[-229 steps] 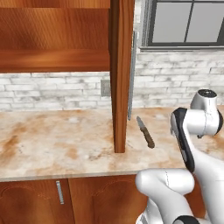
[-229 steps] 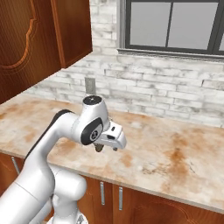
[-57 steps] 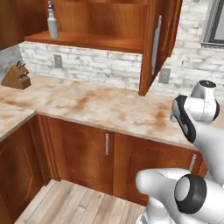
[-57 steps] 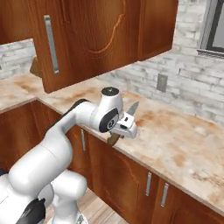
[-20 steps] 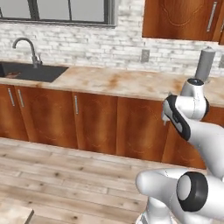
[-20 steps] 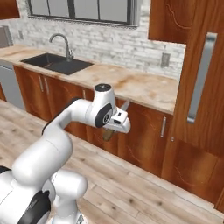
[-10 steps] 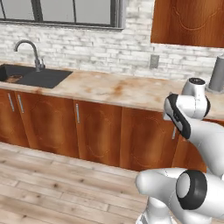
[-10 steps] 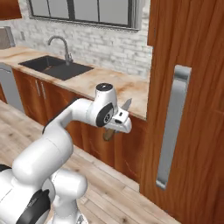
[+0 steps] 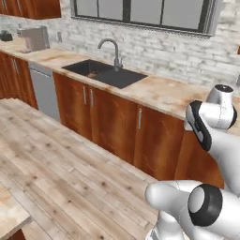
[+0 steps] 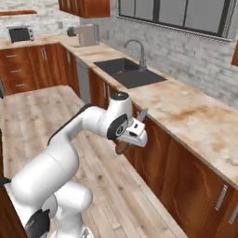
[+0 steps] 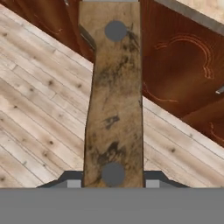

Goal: Move the cutting board and knife to the sink. Then move spray from the cabinet to the counter.

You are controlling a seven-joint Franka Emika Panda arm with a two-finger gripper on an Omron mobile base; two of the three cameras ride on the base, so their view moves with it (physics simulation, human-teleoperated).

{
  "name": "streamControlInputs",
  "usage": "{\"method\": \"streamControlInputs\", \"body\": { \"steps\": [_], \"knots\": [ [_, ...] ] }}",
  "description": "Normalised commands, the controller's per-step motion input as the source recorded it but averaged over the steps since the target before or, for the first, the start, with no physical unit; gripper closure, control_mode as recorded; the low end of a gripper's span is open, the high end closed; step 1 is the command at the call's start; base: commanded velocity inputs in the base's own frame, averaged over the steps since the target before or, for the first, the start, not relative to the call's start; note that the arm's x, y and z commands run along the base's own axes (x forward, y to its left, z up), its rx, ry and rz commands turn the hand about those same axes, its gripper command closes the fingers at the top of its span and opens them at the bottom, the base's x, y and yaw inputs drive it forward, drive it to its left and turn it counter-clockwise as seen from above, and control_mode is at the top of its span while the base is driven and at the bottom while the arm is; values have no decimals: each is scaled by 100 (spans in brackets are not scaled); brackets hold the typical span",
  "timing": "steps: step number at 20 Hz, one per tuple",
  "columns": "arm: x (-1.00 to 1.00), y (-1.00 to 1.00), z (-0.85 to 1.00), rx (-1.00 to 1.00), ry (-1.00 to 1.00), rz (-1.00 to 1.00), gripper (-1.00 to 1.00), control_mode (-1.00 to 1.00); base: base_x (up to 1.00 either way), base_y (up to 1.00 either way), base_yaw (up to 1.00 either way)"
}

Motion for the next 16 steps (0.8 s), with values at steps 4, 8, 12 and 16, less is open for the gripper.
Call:
{"method": "streamControlInputs", "body": {
  "steps": [4, 8, 12, 16],
  "knots": [
    [0, 0, 0, 0, 0, 0, 100, 100, 39, -1, 80],
    [0, 0, 0, 0, 0, 0, 100, 100, 59, 0, 61],
    [0, 0, 0, 0, 0, 0, 100, 100, 69, -13, 38],
    [0, 0, 0, 0, 0, 0, 100, 100, 72, -25, 20]
  ]
}}
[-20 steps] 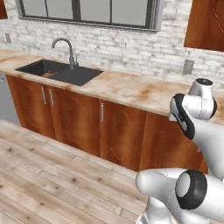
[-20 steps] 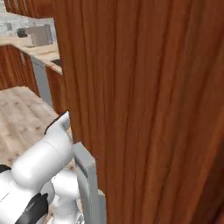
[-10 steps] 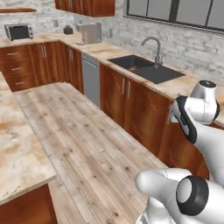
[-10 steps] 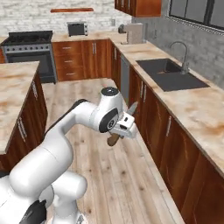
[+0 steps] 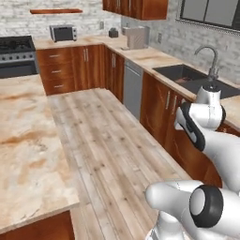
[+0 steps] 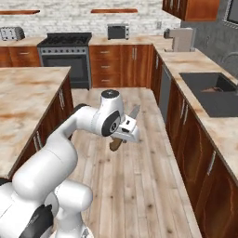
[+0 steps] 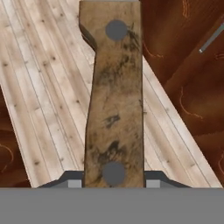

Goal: Move the cutting board and knife to the sink. Then move spray from the cabinet to the counter.

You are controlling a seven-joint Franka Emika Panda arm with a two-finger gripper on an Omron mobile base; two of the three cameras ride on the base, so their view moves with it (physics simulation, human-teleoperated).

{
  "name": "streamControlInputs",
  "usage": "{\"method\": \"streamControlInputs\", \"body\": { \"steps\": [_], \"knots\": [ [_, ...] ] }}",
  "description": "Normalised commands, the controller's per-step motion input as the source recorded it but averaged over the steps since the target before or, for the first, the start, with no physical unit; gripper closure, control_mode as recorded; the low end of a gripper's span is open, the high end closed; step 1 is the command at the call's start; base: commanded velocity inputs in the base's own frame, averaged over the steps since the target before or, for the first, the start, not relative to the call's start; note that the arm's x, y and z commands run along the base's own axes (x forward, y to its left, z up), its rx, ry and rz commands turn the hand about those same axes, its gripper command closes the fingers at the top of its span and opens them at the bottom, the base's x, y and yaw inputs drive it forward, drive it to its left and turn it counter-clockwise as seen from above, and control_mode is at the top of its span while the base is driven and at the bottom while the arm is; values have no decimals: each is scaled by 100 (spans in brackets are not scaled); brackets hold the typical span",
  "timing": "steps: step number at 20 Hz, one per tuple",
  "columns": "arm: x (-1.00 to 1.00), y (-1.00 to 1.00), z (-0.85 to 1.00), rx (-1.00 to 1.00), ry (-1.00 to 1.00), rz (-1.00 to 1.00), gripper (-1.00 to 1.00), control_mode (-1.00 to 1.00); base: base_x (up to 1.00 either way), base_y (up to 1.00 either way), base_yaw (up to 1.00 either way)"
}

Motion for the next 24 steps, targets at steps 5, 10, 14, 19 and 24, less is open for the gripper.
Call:
{"method": "streamControlInputs", "body": {
  "steps": [5, 10, 14, 19, 24],
  "knots": [
    [0, 0, 0, 0, 0, 0, 100, 100, 77, -27, 12],
    [0, 0, 0, 0, 0, 0, 100, 100, 78, -32, 7],
    [0, 0, 0, 0, 0, 0, 100, 100, 78, -31, 6],
    [0, 0, 0, 0, 0, 0, 100, 100, 82, -29, 2],
    [0, 0, 0, 0, 0, 0, 100, 100, 84, -26, 1]
  ]
}}
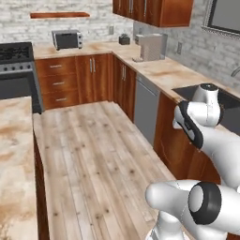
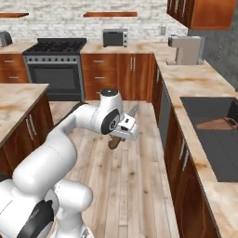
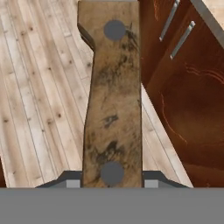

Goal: Move the cutting board and knife to the sink. Then move spray from the cabinet to the counter.

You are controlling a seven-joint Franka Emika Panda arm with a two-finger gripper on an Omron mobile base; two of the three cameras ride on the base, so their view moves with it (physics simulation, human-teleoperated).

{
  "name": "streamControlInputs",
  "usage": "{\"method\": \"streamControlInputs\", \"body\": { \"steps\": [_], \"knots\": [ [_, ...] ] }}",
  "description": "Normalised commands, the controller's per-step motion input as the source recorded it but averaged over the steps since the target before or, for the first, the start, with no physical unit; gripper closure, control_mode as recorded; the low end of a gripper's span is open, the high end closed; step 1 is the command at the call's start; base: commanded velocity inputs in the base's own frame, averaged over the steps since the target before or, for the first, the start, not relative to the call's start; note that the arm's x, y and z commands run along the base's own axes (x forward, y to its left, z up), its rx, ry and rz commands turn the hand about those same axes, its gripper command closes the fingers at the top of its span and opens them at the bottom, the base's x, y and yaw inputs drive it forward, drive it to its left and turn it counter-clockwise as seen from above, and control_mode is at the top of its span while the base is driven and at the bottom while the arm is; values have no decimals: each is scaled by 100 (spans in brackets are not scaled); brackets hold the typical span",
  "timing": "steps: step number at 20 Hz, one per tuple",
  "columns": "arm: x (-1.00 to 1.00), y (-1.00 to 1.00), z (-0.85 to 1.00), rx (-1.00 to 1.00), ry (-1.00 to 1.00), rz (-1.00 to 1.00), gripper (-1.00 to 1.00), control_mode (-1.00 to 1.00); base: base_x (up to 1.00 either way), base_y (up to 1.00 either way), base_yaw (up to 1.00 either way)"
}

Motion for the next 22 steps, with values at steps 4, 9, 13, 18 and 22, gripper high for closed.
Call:
{"method": "streamControlInputs", "body": {
  "steps": [4, 9, 13, 18, 22],
  "knots": [
    [0, 0, 0, 0, 0, 0, 100, 100, 84, -25, 1],
    [0, 0, 0, 0, 0, 0, 100, 100, 79, -24, 0],
    [0, 0, 0, 0, 0, 0, 100, 100, 71, -22, -2],
    [0, 0, 0, 0, 0, 0, 100, 100, 59, -18, -19],
    [0, 0, 0, 0, 0, 0, 100, 100, 43, -6, -44]
  ]
}}
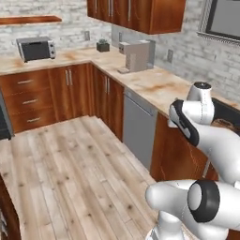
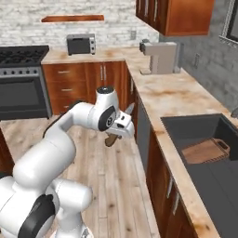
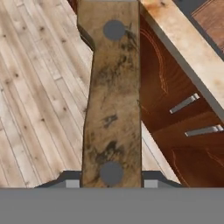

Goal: Move the cutting board and knife to the sink. Then move spray from the cabinet to the counter.

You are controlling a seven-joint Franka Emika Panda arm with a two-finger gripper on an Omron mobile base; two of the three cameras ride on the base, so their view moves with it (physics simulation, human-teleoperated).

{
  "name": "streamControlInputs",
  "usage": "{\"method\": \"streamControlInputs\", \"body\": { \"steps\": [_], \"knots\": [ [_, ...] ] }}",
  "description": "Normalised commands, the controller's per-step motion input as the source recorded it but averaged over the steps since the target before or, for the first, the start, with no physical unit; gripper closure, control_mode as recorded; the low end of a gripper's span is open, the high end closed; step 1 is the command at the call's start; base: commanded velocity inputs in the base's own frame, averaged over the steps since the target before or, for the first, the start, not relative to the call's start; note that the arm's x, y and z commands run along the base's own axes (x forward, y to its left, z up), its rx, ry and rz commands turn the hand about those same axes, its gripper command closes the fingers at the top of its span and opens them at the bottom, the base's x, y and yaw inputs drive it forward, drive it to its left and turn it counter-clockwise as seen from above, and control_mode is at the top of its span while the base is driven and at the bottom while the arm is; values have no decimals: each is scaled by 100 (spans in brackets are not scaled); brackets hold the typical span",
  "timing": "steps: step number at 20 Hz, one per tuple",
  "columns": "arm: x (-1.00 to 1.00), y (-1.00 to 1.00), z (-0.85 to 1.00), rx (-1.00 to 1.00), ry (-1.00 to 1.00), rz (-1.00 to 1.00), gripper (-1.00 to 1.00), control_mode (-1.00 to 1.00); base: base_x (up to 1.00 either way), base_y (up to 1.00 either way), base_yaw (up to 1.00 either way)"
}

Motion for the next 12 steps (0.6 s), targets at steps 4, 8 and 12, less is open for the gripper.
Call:
{"method": "streamControlInputs", "body": {
  "steps": [4, 8, 12],
  "knots": [
    [0, 0, 0, 0, 0, 0, 100, 100, 36, 0, -58],
    [0, 0, 0, 0, 0, 0, 100, 100, 47, 6, -54],
    [0, 0, 0, 0, 0, 0, 100, 100, 57, 24, -51]
  ]
}}
